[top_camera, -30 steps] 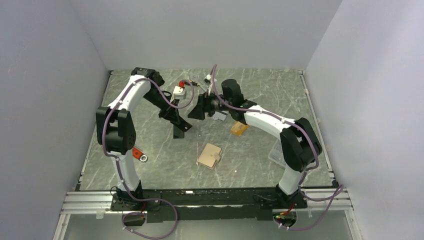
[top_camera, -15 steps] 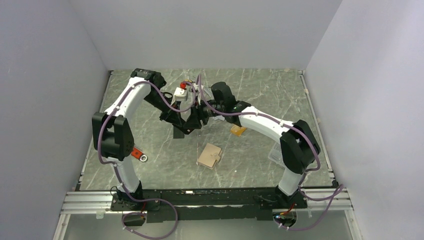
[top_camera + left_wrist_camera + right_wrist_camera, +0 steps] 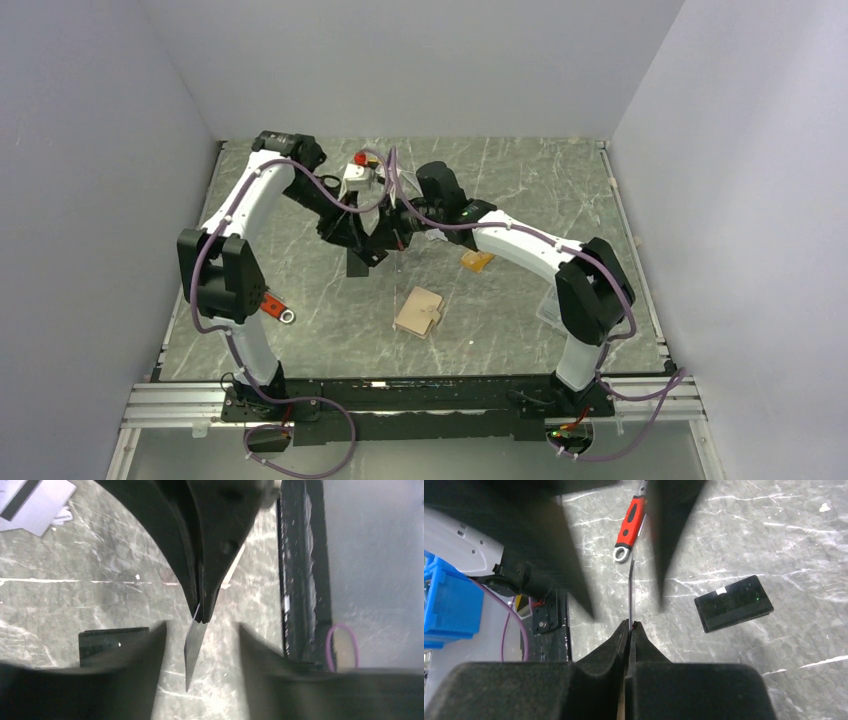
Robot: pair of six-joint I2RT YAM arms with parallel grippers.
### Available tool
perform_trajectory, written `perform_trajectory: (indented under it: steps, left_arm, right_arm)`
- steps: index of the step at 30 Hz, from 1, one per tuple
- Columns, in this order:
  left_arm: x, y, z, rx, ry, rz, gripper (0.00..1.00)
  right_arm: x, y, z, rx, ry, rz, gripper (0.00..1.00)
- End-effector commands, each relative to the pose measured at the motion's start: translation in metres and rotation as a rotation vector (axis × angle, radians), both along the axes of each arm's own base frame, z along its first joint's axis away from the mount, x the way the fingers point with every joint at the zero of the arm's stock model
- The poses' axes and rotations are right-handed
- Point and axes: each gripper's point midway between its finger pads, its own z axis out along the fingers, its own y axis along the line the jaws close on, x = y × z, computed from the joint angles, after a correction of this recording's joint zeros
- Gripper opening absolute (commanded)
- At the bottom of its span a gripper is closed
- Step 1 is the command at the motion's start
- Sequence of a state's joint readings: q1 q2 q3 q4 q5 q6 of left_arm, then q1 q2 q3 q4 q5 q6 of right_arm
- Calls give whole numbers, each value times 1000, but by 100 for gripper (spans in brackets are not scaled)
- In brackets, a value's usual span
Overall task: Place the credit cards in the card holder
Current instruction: Pick up the credit card from the center of the board, then place the credit card at the center of the board.
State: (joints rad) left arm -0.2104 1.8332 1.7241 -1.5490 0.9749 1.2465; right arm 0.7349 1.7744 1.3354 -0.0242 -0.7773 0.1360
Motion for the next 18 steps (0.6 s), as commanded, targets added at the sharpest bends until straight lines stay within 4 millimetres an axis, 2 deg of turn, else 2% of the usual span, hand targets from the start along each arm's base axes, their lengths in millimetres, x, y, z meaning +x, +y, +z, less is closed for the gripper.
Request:
perform_trajectory:
  steps: [1, 2, 3, 7, 10, 11, 12, 14, 15, 16, 18]
  left_arm:
    - [8, -10, 65, -169, 7, 109, 78]
    - [14, -8, 72, -185, 15, 139, 95]
    - [19, -5, 79, -195, 25, 168, 99]
    - [31, 7, 106, -166, -28, 247, 99]
    - [25, 17, 130, -185, -140, 266, 99]
    - [25, 22, 129, -207, -144, 300, 99]
    - [30, 26, 119, -226, -112, 360, 100]
    - [28, 31, 78, -192, -26, 429, 99]
    - [22, 28, 72, -192, 16, 400, 99]
    - [14, 27, 74, -210, 49, 343, 99]
    - [20, 30, 85, -244, 90, 327, 99]
  right_arm:
    - [6, -4, 11, 25, -51, -59, 0]
    - [5, -7, 12, 33, -47, -67, 0]
    - [4, -10, 14, 45, -42, -71, 0]
    - [1, -17, 28, 98, -26, -85, 0]
    - [-1, -20, 38, 129, -19, -89, 0]
    - [-1, -21, 41, 139, -22, -90, 0]
    - [-1, -21, 44, 144, -22, -92, 0]
    - [0, -22, 46, 148, -21, -90, 0]
    - [1, -22, 49, 146, -24, -89, 0]
    - [1, -22, 50, 141, -24, -89, 0]
    - [1, -24, 52, 143, -26, -94, 0]
